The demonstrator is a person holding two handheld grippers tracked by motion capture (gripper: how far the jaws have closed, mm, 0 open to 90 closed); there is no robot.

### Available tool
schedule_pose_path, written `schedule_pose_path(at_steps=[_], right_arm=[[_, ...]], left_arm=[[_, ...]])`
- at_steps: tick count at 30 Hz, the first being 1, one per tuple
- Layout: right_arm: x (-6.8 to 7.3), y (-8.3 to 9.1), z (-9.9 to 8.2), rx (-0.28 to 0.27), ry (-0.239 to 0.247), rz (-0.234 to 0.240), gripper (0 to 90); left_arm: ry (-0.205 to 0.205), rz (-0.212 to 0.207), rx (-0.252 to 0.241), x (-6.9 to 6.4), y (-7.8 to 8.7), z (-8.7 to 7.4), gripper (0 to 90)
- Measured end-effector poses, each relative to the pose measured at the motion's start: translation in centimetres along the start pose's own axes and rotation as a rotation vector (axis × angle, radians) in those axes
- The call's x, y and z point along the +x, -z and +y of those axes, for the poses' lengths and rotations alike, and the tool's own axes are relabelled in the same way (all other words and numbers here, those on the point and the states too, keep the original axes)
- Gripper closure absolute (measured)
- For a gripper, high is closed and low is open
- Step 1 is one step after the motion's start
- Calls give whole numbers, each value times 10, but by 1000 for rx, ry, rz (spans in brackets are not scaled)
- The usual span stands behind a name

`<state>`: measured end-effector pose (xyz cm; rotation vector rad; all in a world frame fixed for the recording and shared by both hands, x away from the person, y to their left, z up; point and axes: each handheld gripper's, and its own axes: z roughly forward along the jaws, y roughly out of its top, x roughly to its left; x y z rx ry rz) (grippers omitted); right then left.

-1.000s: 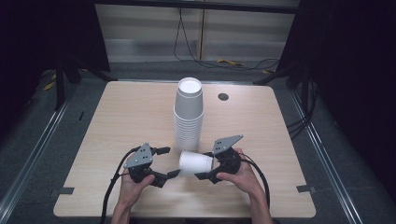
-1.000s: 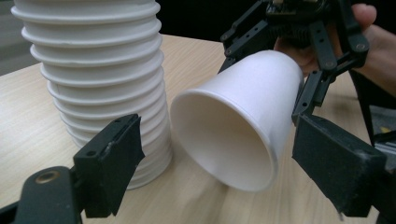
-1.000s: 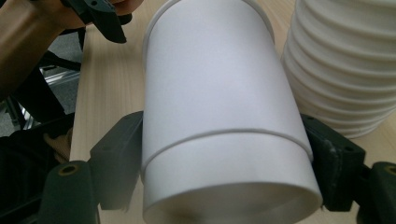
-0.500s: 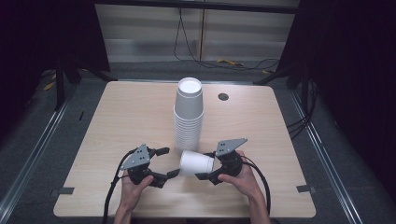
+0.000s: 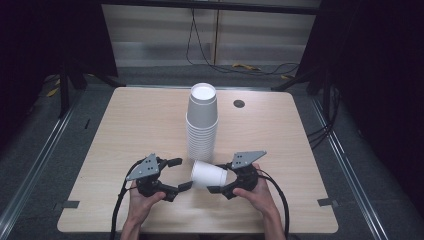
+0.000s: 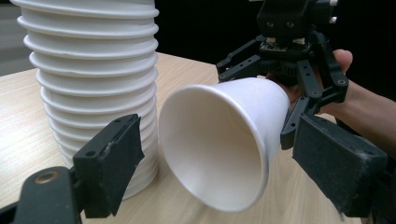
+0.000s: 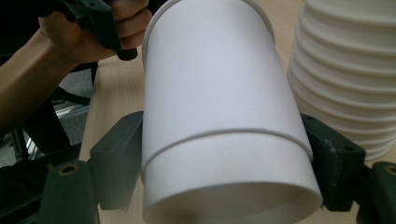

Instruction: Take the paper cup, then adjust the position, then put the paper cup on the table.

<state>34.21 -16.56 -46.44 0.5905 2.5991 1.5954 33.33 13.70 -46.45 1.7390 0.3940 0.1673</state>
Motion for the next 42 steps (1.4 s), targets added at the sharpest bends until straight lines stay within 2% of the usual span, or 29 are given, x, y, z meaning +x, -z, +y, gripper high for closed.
schedule_pose_path(at_steps=[1,6,7,14,19,22,26,29,31,33,35,37,42], right_arm=[[0,1,-1,-11,1,1,230],[0,6,-3,-44,2,15,231],[0,6,-4,-49,1,21,231],[0,6,-4,-97,18,50,230],[0,5,-6,-124,15,69,229],[1,5,-7,-123,12,67,230],[0,6,-6,-141,15,77,230],[0,7,-6,-147,21,78,231],[1,7,-6,-142,26,84,230],[2,7,-5,-141,32,84,230],[2,6,-5,-144,32,88,230],[2,6,-5,-147,33,91,230],[4,6,-4,-144,38,104,230]], left_arm=[[-2,-18,9,0,0,1,156],[-2,-33,14,0,-5,3,155],[-15,-33,24,0,-5,4,155],[-11,-60,9,-1,-8,7,155],[-19,-70,32,-1,-12,8,155],[-24,-70,47,0,-15,8,152],[-32,-89,58,-1,-19,8,147],[-32,-87,57,0,-22,7,101],[-38,-88,73,0,-23,7,53],[-47,-125,79,0,-24,6,88],[-54,-125,88,-1,-26,6,121],[-52,-111,97,-2,-28,7,79],[-75,-137,107,-2,-33,6,54]])
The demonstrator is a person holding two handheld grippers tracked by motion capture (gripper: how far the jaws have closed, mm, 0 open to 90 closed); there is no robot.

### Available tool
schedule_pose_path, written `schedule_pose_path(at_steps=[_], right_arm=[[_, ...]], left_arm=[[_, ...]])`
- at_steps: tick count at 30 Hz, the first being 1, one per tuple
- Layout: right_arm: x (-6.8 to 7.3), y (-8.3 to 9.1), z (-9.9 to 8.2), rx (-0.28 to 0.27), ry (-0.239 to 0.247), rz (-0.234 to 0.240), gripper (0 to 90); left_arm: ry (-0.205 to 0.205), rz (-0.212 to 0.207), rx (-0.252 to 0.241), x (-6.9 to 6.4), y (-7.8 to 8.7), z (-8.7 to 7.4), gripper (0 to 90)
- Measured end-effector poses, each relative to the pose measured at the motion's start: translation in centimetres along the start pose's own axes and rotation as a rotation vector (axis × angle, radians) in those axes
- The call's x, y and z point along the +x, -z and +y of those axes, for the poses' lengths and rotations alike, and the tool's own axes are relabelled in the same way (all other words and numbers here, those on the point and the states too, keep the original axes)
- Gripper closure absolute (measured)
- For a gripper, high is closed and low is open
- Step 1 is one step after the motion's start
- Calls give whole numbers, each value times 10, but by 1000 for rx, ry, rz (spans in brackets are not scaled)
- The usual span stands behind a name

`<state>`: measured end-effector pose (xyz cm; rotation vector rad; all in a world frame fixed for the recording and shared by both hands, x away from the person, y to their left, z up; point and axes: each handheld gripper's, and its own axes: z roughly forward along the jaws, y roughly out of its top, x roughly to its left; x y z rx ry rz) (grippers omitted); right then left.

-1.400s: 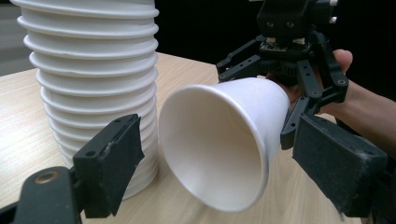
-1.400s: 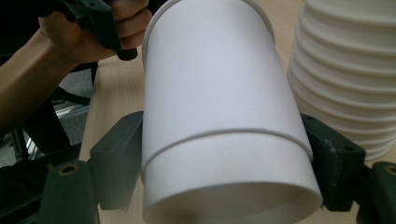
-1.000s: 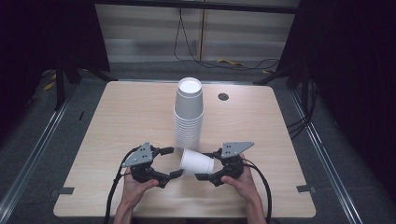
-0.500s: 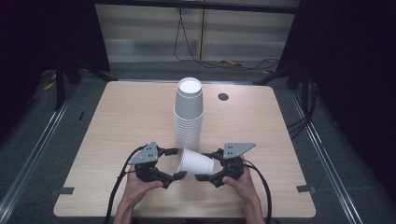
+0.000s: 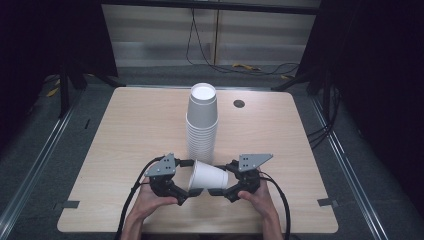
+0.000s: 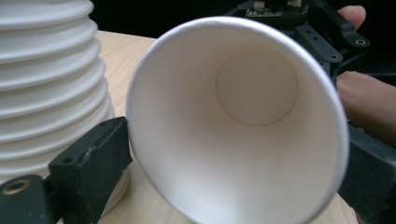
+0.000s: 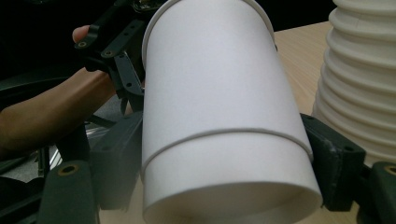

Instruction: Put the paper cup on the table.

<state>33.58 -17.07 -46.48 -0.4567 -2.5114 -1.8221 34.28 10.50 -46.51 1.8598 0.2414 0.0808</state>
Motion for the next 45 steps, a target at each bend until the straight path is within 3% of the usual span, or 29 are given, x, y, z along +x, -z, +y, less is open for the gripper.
schedule_pose_path(at_steps=[10,16,17,25,26,28,30,34,35,36,37,40,43,45], right_arm=[[0,0,0,0,6,15,230],[-1,-1,0,11,0,23,230],[0,0,0,10,3,23,231],[0,0,0,22,16,26,229],[0,0,0,21,17,26,225],[0,0,0,19,20,29,220],[0,0,0,20,22,26,203],[1,0,0,7,32,17,175],[1,1,0,4,30,7,159],[1,2,0,0,26,-3,142],[0,2,0,-10,26,-9,141],[0,5,-1,-23,19,-27,137],[0,6,-3,-30,20,-59,137],[0,7,-4,-41,13,-83,138]], left_arm=[[2,-58,-35,4,-4,-2,56],[11,-60,-47,5,-6,-2,56],[15,-79,-58,5,-7,-2,56],[25,-102,-56,6,-6,-3,81],[20,-87,-48,5,-5,-2,87],[15,-112,-58,5,-4,-1,96],[10,-90,-55,3,-3,-1,110],[8,-100,-59,3,-2,0,119],[7,-98,-58,4,-1,0,120],[9,-70,-47,3,0,0,120],[10,-87,-53,4,0,0,119],[12,-67,-42,4,2,0,119],[14,-21,-27,4,5,1,118],[25,-25,-35,5,6,0,117]])
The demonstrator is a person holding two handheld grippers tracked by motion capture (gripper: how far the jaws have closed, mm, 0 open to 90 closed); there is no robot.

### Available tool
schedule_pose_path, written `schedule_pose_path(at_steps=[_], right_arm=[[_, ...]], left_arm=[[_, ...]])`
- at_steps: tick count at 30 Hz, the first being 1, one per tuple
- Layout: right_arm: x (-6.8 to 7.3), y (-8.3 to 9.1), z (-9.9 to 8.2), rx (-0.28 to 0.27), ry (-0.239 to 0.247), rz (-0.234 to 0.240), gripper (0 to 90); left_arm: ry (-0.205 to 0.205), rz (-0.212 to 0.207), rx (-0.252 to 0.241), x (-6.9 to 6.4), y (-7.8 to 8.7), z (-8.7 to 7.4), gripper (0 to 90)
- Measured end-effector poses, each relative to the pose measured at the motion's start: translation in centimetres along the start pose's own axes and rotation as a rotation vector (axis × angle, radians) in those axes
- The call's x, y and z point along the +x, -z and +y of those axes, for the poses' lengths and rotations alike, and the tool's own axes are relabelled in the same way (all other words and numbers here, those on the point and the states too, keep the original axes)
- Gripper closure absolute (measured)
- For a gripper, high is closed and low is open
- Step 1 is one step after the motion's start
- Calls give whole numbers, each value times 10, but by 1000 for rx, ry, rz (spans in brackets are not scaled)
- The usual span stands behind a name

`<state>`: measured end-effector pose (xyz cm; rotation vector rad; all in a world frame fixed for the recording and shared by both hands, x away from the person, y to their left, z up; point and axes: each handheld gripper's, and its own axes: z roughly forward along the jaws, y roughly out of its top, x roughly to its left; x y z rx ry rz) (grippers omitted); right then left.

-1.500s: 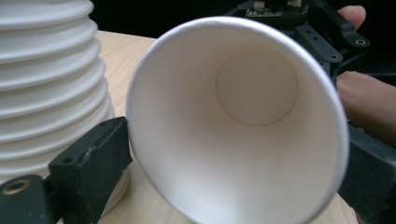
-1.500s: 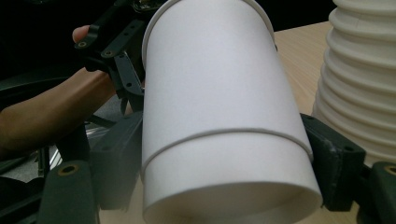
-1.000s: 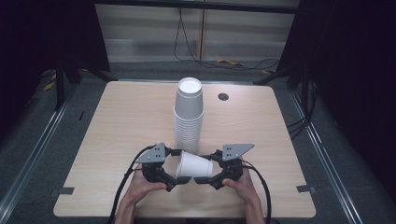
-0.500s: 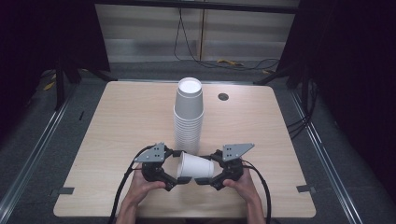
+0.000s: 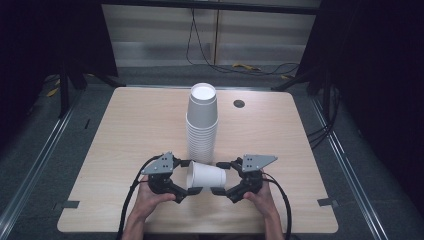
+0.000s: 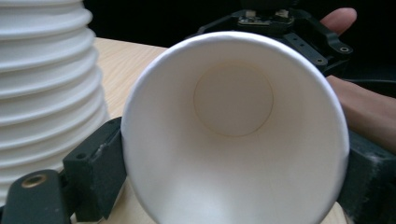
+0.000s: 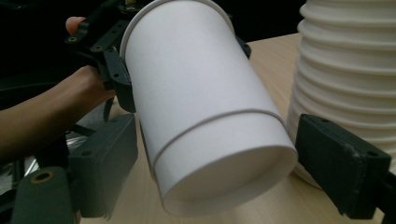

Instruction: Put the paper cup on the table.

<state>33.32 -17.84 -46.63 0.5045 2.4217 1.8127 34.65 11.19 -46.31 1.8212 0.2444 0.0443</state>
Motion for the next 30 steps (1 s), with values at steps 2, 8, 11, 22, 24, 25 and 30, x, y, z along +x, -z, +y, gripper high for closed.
schedule_pose_path(at_steps=[2,8,11,22,24,25,30], right_arm=[[0,2,-1,-14,-2,-10,137],[0,8,-4,-51,-7,-85,136],[2,11,-7,-60,-7,-122,136],[7,21,-21,-153,-8,-370,134],[6,22,-23,-144,-18,-433,136],[7,21,-24,-135,-11,-460,133],[7,16,-28,-99,-26,-552,135]], left_arm=[[7,9,8,1,2,0,116],[18,32,21,3,6,-1,116],[26,43,17,4,9,-1,115],[23,98,64,5,19,-2,116],[30,113,71,5,21,-2,115],[33,115,69,5,21,-2,115],[37,144,90,9,28,-3,115]])
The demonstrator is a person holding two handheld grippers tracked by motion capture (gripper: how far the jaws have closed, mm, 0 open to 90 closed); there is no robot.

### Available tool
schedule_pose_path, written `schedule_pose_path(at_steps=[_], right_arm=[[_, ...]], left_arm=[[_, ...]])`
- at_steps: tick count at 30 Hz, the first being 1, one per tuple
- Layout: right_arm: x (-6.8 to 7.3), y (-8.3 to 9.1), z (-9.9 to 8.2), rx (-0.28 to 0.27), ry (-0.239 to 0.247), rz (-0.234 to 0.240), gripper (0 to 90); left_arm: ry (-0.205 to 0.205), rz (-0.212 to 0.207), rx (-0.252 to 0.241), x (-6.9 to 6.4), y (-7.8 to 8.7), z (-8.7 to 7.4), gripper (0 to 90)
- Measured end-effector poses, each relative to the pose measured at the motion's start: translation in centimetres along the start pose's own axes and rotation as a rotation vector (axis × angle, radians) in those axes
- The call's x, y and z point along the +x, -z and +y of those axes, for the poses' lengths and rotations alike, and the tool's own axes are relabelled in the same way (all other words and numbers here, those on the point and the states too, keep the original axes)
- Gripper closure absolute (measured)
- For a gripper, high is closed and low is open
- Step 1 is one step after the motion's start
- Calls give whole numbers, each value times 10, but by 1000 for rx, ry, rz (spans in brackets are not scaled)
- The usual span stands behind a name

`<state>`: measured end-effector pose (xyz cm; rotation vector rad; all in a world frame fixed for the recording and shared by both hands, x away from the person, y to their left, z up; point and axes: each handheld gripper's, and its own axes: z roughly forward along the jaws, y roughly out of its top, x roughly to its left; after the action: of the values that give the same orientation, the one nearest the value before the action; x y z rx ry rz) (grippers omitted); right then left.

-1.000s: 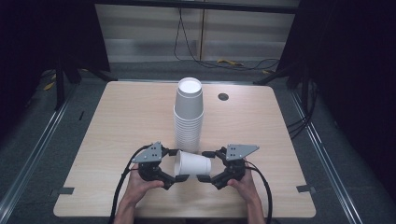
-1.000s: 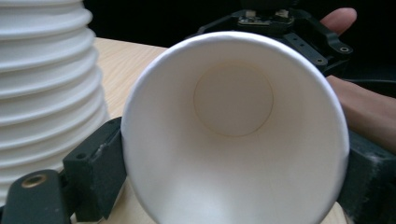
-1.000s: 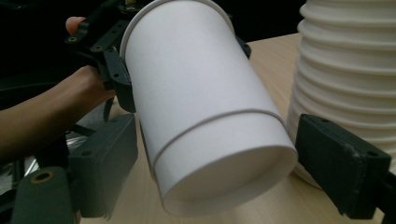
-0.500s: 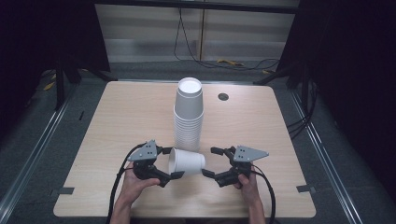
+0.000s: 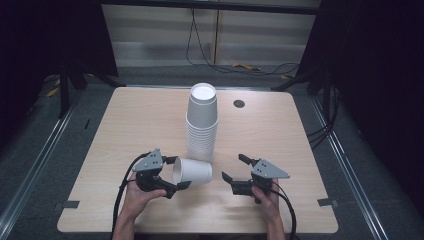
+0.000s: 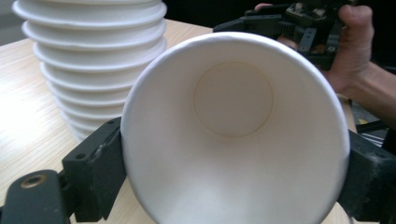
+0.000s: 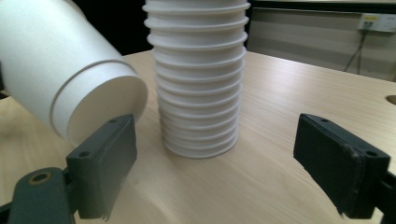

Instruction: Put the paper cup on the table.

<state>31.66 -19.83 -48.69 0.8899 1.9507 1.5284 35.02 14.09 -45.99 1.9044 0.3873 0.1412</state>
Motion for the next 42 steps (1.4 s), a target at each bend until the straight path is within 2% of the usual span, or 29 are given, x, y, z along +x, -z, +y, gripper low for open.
schedule_pose_path(at_steps=[3,4,5,7,9,10,14,17,20,25,27,28,32,35,38,42], right_arm=[[1,2,-3,-48,4,-44,135],[1,2,-5,-64,7,-78,136],[1,2,-7,-55,6,-110,137],[-1,3,-9,-62,-11,-130,138],[-2,2,-8,-91,18,-182,147],[-3,2,-7,-105,12,-184,151],[-3,2,-11,-93,-17,-207,157],[-2,3,-17,-125,-22,-247,173],[-3,5,-18,-136,-17,-266,161],[-2,10,-21,-191,-8,-282,140],[1,11,-21,-204,4,-302,138],[2,11,-22,-203,8,-315,138],[1,11,-22,-203,-11,-326,138],[1,11,-22,-209,-8,-331,140],[2,11,-22,-207,8,-321,140],[3,11,-22,-208,9,-333,148]], left_arm=[[9,16,7,2,4,-1,114],[11,23,10,3,6,-2,114],[21,25,4,4,8,-2,114],[27,41,12,8,11,-3,114],[42,54,12,11,13,-4,114],[48,53,14,12,13,-5,114],[62,85,46,15,14,-7,114],[83,102,43,18,17,-7,113],[98,144,72,19,22,-8,113],[105,203,120,22,31,-8,112],[124,210,115,26,34,-8,111],[124,219,116,28,35,-8,111],[101,288,174,33,36,-5,111],[121,294,156,35,40,-2,111],[110,301,175,37,42,4,111],[130,318,197,41,42,11,111]])
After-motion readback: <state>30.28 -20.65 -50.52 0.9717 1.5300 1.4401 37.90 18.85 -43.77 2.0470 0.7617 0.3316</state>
